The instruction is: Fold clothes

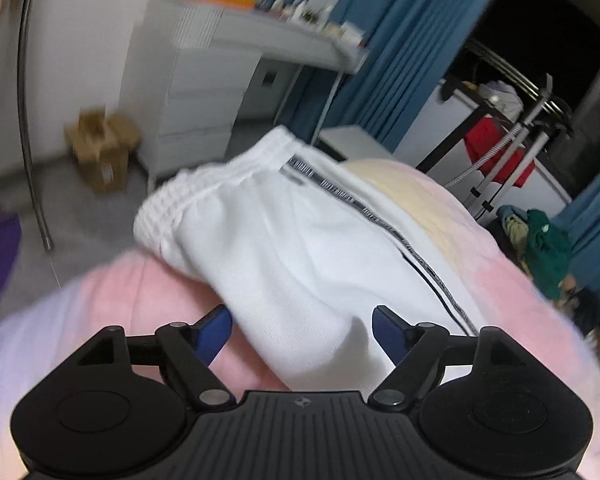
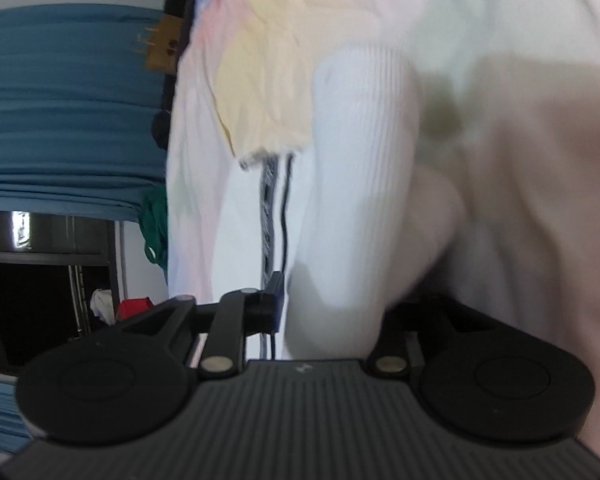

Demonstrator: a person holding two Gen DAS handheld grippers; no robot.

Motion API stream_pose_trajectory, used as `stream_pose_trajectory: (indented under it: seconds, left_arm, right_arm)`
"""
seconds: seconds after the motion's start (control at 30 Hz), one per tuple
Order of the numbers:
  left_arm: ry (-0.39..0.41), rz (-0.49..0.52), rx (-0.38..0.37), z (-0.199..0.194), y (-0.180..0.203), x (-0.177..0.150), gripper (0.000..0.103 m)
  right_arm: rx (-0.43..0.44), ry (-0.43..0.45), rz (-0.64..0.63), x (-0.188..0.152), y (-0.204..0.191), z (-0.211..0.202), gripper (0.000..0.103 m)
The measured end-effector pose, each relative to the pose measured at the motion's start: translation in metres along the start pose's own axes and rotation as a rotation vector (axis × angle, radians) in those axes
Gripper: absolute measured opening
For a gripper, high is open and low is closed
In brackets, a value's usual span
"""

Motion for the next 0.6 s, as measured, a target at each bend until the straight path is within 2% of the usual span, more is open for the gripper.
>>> stream_pose_trajectory:
  seconds: [0.1,0.23,0.37,0.43,0.5,0.6]
  left_arm:
    - [0.066,0.068,0.015,-0.013,0.019,0.001,0.079]
    - [0.091,0.105,0.014,-0.017,0.035,0.0,0.08]
    - [0.122,0.121,0.024,-0.026,0.04,-0.001,0.08]
    - [0.155,0.128,0.019,-0.033,0.041,0.001,0.08]
    - [0.203,0.147,0.008,-0.042,0.045,0.004,0.08]
    - [0.241,0.176,-0.033,-0.054,0.055,0.003,0.081]
  right_arm:
    - [0.018,-0.021,-0.018,0.007,0.002,0.007,0.032]
    - [0.009,-0.054,-0.037,0.005,0.004,0.019,0.03]
    - [-0.015,-0.055,-0.132,0.005,-0.005,0.024,0.03]
    - [-0.04,-0.048,-0.189,0.005,-0.01,0.025,0.016]
    - [-0.052,-0.033,-0.219,0.008,-0.014,0.024,0.013]
    - [-0.005,0.01,-0.224,0.013,-0.026,0.016,0.011]
Point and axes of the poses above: each gripper's, at about its wrist camera, not at the fingertips, and z roughly the way its jaws point, y to its right, x to its top, the point moved 9 cm from there along z, roughly the way its jaws point, and after that the axes turned 13 degrees about x, right-handed, at the moved point
